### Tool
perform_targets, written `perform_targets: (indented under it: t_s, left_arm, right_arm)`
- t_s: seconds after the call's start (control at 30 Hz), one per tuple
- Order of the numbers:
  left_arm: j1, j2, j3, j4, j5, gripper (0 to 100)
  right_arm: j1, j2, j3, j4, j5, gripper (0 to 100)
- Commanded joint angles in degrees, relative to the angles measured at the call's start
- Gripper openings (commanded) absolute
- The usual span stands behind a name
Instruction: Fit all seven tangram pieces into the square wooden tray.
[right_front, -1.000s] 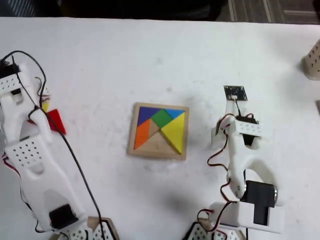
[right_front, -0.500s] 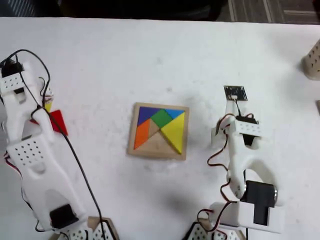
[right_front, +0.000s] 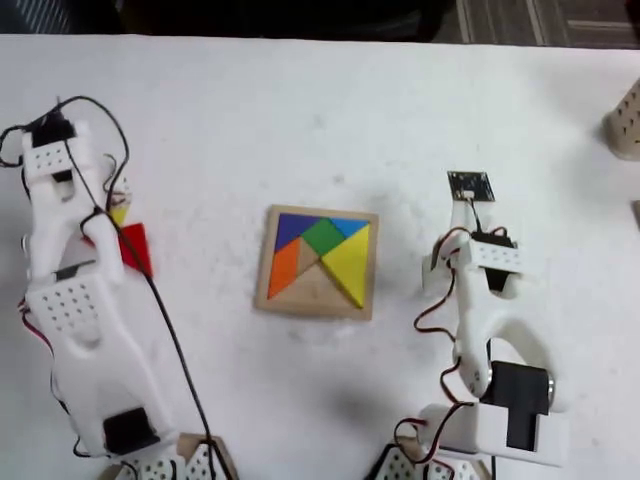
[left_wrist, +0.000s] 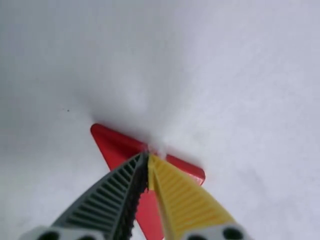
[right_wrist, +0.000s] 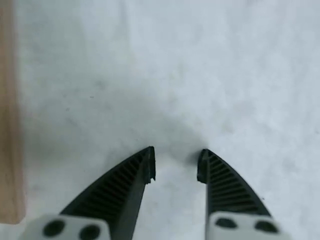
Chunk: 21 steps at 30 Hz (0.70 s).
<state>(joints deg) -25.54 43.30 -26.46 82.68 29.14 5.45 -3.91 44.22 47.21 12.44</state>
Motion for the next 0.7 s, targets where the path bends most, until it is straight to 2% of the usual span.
perform_targets:
  t_s: [0.0,0.1,0.23,0.43,0.57,0.67]
  left_arm:
    - [1.9,-16.6,22.9,-12.7,-0.4,2]
    - [1.5,-29.1,36.8,-21.4,-0.3,2]
    - [0.8,-36.4,47.5,-28.2,-0.3,2]
    - [0.5,-36.8,54.9,-29.1,-0.7,2]
    - [5.2,-37.2,58.3,-29.2,-1.1,2]
    - [6.5,-37.3,58.4,-29.2,-5.0,2]
  right_arm:
    - [-1.7,0.2,-1.7,0.7,1.0,13.7]
    - [-1.6,0.2,-1.7,0.7,1.0,13.7]
    - [-1.5,0.2,-1.7,0.7,1.0,13.7]
    - [-1.5,0.2,-1.6,0.8,1.0,13.7]
    - [-1.5,0.1,-1.3,0.8,1.0,13.7]
    - [-1.5,0.0,-1.1,0.8,1.0,13.7]
